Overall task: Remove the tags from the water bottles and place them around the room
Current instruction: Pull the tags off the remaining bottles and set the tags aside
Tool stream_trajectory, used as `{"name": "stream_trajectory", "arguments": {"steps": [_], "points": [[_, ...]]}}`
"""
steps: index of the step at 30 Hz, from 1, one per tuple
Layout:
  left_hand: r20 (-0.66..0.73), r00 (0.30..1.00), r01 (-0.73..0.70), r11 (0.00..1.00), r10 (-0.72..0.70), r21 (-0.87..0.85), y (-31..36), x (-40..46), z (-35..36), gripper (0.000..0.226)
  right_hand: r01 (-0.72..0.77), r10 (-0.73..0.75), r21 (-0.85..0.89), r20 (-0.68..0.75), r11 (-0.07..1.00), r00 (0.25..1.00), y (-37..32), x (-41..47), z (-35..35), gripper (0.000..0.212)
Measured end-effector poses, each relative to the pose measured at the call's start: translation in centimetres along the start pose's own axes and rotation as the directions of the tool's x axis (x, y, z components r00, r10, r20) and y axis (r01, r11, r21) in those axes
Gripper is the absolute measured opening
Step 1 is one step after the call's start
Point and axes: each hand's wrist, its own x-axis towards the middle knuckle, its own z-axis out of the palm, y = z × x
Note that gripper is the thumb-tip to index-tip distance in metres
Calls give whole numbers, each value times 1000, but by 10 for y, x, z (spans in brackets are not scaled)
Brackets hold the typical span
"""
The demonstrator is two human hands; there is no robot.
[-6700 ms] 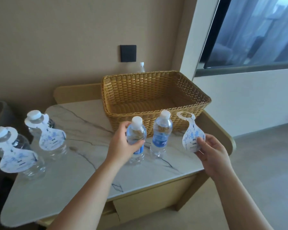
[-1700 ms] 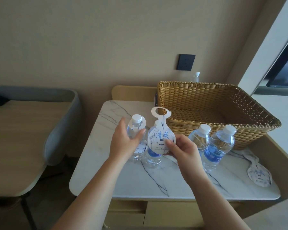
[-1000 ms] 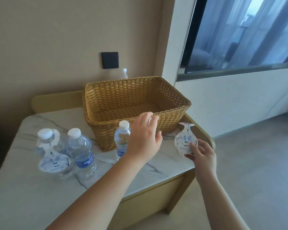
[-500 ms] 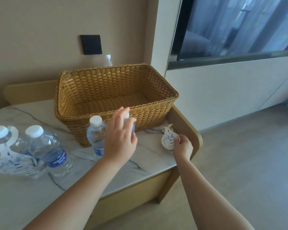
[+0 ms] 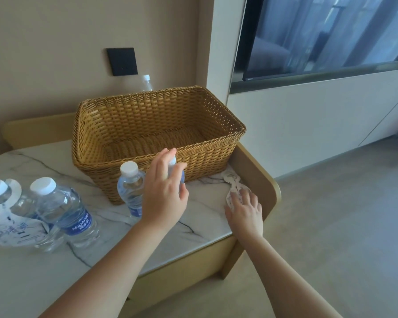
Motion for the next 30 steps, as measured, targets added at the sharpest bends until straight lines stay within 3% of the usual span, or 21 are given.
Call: {"name": "stream_trajectory", "arguments": {"steps": [3, 7, 11, 14, 19, 25, 28, 30], "points": [[0, 1000, 0, 1000, 0, 9, 0, 0, 0, 40, -32, 33, -7, 201, 999, 979, 6, -4, 7, 50], [3, 1000, -10, 1000, 10, 12, -1, -1, -1, 46, -55, 54, -4, 249, 999, 967, 6, -5, 4, 56], [38, 999, -17, 1000, 17, -1, 1, -4, -5, 56, -38, 21, 98, 169, 994, 985, -12, -18, -13, 59], [49, 999, -13, 999, 16, -52, 5, -5, -18, 64, -9, -20, 283, 99, 959, 995, -46, -37, -35, 55], [-106, 994, 20, 990, -35, -139, -5, -23, -66, 53, 151, -144, 565, -57, 811, 988, -128, -71, -63, 42], [-393, 898, 190, 980, -201, -67, -74, -71, -147, 34, 311, -376, 709, -70, 633, 924, -233, -93, -70, 34], [-449, 820, 360, 930, -356, -80, -123, -102, -177, 35, 259, -418, 793, -5, 552, 908, -282, -97, -70, 34], [-412, 753, 482, 856, -513, -186, -153, -116, -186, 40, 237, -417, 824, -1, 515, 909, -309, -100, -70, 32]]}}
